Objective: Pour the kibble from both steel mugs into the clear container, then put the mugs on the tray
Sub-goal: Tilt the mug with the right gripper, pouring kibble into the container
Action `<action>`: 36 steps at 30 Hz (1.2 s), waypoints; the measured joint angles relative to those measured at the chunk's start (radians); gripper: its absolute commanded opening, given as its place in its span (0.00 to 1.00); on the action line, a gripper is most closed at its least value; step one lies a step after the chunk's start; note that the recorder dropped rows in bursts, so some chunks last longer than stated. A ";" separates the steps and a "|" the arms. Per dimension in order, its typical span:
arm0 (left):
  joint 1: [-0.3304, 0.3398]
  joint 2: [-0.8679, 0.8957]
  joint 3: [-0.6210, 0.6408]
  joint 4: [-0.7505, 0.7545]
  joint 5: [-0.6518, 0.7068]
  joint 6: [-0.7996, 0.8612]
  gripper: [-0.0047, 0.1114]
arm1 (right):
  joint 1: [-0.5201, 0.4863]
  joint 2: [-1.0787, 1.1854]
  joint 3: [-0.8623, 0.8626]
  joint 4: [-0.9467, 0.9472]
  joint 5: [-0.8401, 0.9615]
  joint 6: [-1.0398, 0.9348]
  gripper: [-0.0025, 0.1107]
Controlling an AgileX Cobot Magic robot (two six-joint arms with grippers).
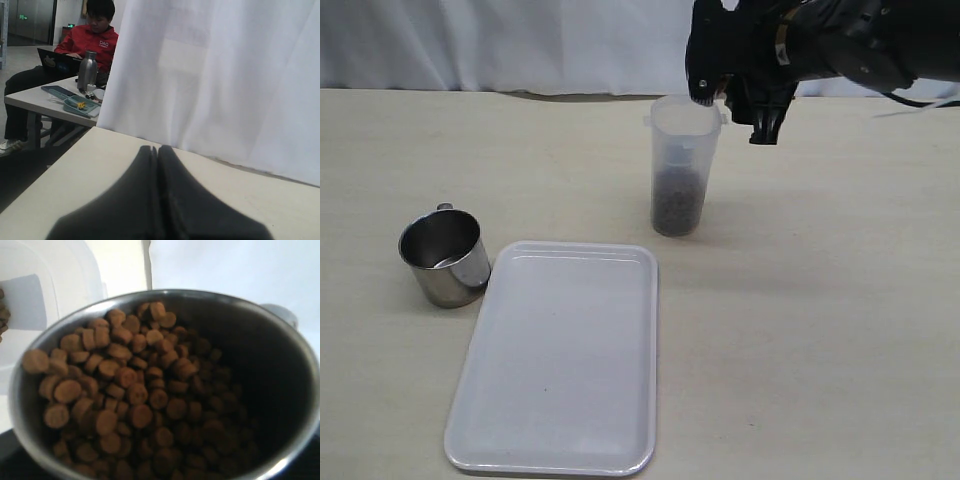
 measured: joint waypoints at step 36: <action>0.000 0.000 0.000 0.000 0.000 0.000 0.04 | 0.000 0.028 -0.002 -0.121 -0.011 -0.033 0.07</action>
